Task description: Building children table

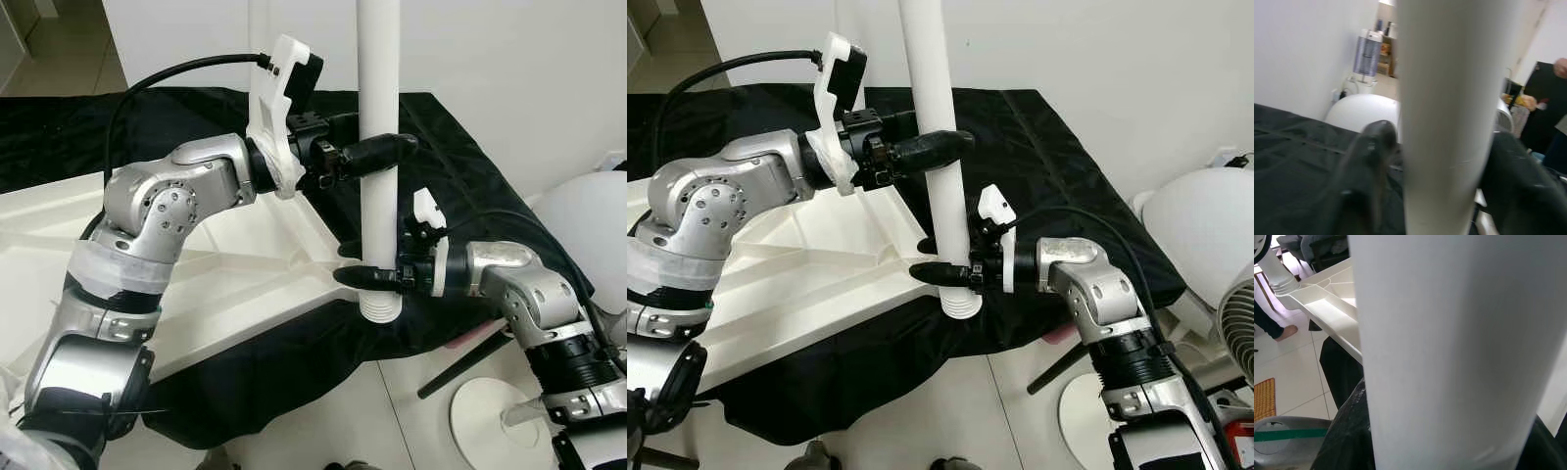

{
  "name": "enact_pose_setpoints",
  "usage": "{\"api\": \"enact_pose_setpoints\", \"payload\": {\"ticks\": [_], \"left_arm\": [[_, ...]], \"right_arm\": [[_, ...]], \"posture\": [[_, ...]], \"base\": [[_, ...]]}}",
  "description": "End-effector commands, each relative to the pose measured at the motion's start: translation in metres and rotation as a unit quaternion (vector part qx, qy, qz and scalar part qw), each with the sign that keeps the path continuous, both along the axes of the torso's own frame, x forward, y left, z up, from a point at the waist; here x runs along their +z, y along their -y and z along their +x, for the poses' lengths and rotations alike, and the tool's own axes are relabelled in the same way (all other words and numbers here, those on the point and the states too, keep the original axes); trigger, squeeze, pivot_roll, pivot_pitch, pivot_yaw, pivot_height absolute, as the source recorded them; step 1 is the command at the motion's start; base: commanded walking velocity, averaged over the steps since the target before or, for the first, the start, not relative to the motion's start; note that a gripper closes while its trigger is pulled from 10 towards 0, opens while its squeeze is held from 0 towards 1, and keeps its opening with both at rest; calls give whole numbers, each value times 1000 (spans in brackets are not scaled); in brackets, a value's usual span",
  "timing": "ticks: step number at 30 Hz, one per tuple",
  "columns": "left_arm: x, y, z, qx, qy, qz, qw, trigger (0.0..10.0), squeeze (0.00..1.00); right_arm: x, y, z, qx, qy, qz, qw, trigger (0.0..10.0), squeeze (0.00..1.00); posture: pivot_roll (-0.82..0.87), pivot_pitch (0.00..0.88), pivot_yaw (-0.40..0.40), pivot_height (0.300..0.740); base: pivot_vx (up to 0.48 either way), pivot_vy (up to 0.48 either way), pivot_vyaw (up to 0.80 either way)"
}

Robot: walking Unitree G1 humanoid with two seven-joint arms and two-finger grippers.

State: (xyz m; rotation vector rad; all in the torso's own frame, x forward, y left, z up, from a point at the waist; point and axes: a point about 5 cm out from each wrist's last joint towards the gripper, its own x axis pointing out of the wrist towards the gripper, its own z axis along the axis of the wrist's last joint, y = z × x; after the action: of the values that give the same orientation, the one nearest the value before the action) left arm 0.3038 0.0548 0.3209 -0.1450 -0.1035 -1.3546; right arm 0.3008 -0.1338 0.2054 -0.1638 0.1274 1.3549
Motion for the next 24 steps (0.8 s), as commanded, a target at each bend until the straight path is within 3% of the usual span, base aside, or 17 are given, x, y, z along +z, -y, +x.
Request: {"api": "enact_pose_setpoints", "payload": {"ticks": [1,14,15,16,18,24], "left_arm": [[8,2,-18,-169,38,2,985,0,0],[9,3,-17,-169,42,11,985,0,0],[8,3,-17,-165,44,13,985,10000,0],[8,4,-12,-128,46,28,990,10000,0],[8,4,-12,-128,46,28,990,10000,0],[13,4,4,-31,41,57,997,10000,0]], "right_arm": [[-1,3,-2,4,1,-12,1000,10000,0],[0,6,2,-3,2,-19,1000,10000,0],[0,7,3,-6,3,-18,1000,10000,329],[2,7,6,-22,7,-8,1000,10000,1000],[2,7,6,-22,7,-8,1000,10000,1000],[14,7,15,-81,35,35,996,10000,976]], "posture": [[46,90,-24,740],[49,80,-35,740],[50,76,-38,740],[52,59,-50,740],[52,59,-50,740],[55,50,-51,740]], "base": [[0,0,0],[0,0,0],[0,0,0],[0,0,0],[0,0,0],[0,0,0]]}}
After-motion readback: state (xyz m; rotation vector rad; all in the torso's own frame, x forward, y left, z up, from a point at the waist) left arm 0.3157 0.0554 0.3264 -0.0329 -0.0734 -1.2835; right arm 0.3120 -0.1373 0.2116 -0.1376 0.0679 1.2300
